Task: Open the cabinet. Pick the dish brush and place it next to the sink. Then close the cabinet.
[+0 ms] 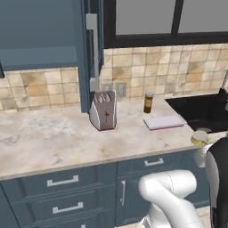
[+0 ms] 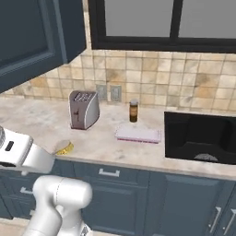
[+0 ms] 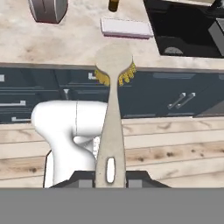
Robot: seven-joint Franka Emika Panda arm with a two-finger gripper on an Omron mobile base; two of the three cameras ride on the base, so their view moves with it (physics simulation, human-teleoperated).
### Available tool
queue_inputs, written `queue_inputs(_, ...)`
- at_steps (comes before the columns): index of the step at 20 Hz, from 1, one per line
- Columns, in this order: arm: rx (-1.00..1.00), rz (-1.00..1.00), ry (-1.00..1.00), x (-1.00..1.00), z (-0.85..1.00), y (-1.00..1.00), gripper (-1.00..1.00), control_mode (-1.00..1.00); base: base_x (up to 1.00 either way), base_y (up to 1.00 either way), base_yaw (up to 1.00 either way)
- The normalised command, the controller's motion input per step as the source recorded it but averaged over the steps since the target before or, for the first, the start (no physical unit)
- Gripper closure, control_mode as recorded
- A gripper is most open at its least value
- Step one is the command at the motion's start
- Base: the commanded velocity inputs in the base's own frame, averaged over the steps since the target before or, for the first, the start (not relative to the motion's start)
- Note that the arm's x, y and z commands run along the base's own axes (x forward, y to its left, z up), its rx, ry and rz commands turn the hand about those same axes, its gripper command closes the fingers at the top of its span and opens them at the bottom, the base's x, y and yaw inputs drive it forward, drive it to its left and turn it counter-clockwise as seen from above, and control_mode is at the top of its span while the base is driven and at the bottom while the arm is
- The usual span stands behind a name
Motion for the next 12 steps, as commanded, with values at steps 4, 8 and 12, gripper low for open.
queue_inputs(4,0.00,0.00,0.00,0.00,0.00,0.00,1.00,1.00,0.93,-0.02,0.00)
queue_inputs(8,0.03,0.00,0.02,0.12,-0.02,-0.16,1.00,-1.00,0.52,-0.18,0.00)
queue_inputs(12,0.11,-0.01,0.11,0.27,-0.18,-0.97,1.00,-1.00,0.00,0.00,0.00)
